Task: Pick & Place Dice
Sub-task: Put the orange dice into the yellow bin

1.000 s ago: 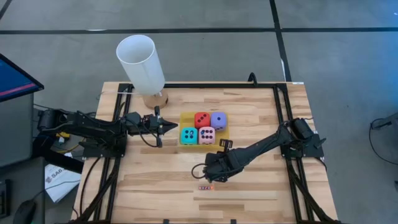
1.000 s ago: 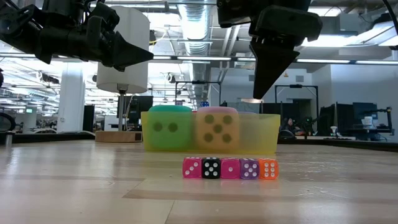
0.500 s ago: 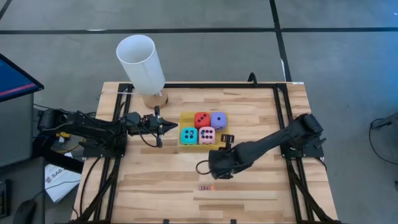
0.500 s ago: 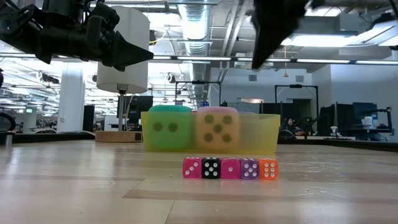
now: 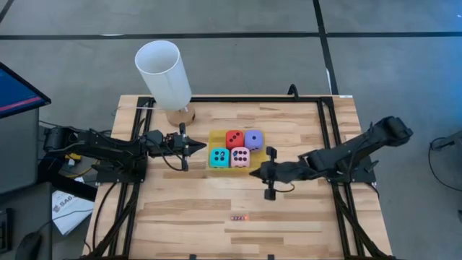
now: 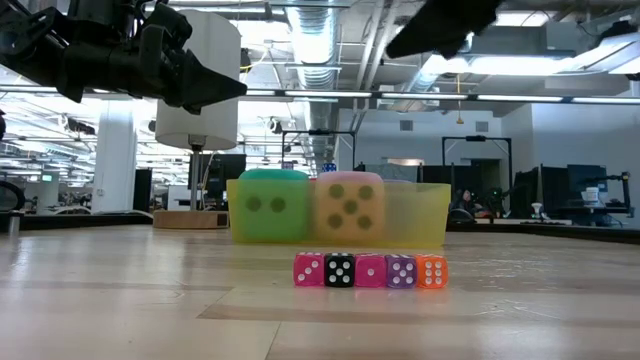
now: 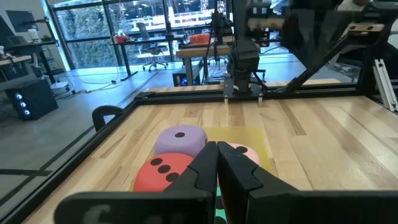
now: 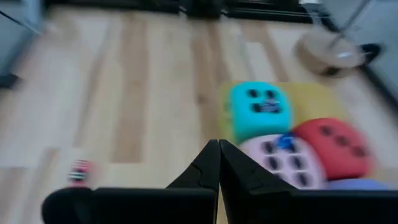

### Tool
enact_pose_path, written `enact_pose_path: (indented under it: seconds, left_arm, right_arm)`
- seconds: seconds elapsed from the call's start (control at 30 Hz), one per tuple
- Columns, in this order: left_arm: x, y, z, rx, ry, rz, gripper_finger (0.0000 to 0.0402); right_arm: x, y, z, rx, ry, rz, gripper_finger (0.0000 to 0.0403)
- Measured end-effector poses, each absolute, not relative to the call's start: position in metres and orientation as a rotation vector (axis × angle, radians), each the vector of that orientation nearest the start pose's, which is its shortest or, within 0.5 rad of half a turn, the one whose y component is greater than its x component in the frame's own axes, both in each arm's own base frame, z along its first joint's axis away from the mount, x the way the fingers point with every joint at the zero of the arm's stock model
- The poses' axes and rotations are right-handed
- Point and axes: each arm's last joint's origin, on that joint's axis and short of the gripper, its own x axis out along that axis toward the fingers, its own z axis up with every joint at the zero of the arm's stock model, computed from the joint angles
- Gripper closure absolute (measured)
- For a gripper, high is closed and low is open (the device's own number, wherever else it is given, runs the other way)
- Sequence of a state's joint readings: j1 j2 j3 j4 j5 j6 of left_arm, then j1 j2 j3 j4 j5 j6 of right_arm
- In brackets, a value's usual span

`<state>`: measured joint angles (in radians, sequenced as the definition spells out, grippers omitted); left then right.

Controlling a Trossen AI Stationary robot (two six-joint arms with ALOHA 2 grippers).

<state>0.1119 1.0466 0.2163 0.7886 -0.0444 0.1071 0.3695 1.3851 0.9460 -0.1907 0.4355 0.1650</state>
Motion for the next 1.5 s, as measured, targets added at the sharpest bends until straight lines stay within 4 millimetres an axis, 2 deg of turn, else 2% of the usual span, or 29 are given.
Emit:
enact_pose_path:
  seconds: [0.17,0.3,0.6,0.83,0.97,1.13,1.3,1.5]
  left_arm:
    - [0.193,0.023,0.188,0.106,0.049,0.154,0.0402]
    - [0.193,0.023,0.188,0.106,0.046,0.154,0.0402]
    - [0.193,0.023,0.188,0.106,0.045,0.154,0.0402]
    - [0.193,0.023,0.188,0.106,0.045,0.154,0.0402]
    - [0.193,0.023,0.188,0.106,0.045,0.154,0.0402]
    - [0.193,0.023,0.188,0.106,0.047,0.154,0.0402]
    - [0.193,0.023,0.188,0.106,0.044,0.154,0.0402]
    - [0.193,0.023,0.190,0.107,0.027,0.155,0.0402]
  right_arm:
    - [0.263,0.092,0.233,0.095,0.464,-0.030,0.0403]
    - [0.260,0.091,0.223,0.163,0.467,-0.047,0.0403]
    - [0.259,0.091,0.219,0.170,0.481,-0.051,0.0403]
    - [0.258,0.091,0.217,0.320,0.493,-0.092,0.0403]
    - [0.258,0.100,0.203,0.347,0.560,-0.095,0.0403]
    - [0.266,0.113,0.175,0.395,0.655,-0.116,0.0403]
    - [0.287,0.129,0.170,0.343,0.682,-0.077,0.0403]
    - [0.308,0.148,0.162,0.373,0.843,-0.053,0.0403]
